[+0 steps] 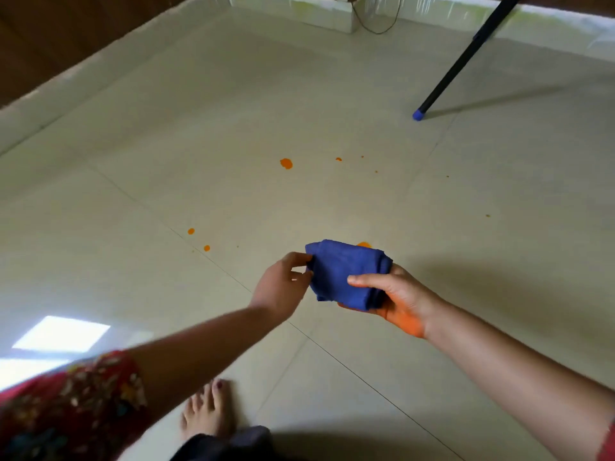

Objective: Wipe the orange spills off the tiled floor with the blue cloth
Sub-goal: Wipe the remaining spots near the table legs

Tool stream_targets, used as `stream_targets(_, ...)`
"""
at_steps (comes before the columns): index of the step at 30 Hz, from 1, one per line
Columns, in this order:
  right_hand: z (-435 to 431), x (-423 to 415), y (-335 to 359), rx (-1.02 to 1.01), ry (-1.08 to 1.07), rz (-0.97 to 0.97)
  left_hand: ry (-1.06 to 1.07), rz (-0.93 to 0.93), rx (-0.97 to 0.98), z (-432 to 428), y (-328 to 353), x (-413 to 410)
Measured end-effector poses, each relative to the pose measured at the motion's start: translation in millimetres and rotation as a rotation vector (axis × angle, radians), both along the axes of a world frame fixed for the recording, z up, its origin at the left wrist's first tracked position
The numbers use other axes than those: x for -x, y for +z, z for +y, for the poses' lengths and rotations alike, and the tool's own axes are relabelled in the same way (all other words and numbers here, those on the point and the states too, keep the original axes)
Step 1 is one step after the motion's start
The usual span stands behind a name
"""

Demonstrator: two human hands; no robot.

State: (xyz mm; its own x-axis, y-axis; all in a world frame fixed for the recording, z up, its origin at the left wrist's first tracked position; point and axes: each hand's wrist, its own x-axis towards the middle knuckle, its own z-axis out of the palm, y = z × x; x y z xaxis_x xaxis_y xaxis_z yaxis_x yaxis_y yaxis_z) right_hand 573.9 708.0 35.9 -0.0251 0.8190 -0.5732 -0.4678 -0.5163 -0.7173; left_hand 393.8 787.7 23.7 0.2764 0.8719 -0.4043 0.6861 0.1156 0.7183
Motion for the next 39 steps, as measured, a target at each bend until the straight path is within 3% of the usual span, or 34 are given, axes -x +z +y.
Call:
stream_targets(7, 80.0, 63.6, -5.3, 0.097, 0.081, -0.156, 0.177, -0.025, -0.085, 49.2, -48.0, 85.5)
stream_targets(15, 145.7, 133.7, -55.9, -0.183, 0.161, -0.584, 0.253, 0.106, -0.346, 111.6, -98.8, 169.7)
stream_targets(17, 151.3, 145.8, -71.8, -0.288, 0.285, -0.783, 0.294, 0.129, -0.388, 123.5, -112.9, 185.9)
stream_targets(20, 144.0, 152.7, -99.0, -0.506, 0.605, -1.369, 0.273, 0.215, -0.421, 133.3, -127.4, 201.1)
stream_targets(22, 136.6, 158.6, -107.7, -0.497, 0.748, -1.602, 0.222, 0.272, -0.427, 136.0, -136.1, 207.8)
stream_targets(28, 158.3, 190.0, -138.9, -0.339, 0.733, -1.762, 0.18, 0.338, -0.426, 141.6, -154.3, 223.4)
stream_targets(32, 152.4, 217.9, -158.6, -0.556, 0.743, -1.76, 0.189, 0.348, -0.449, 138.8, -160.9, 225.4)
stream_targets(36, 202.8, 227.8, -162.3, -0.793, 0.924, -1.696, 0.186, 0.362, -0.431, 139.5, -161.4, 223.6)
stream_targets(39, 241.5, 201.8, -165.0, -0.63, 0.74, -1.769, 0.233, 0.339, -0.443, 140.0, -162.1, 225.4)
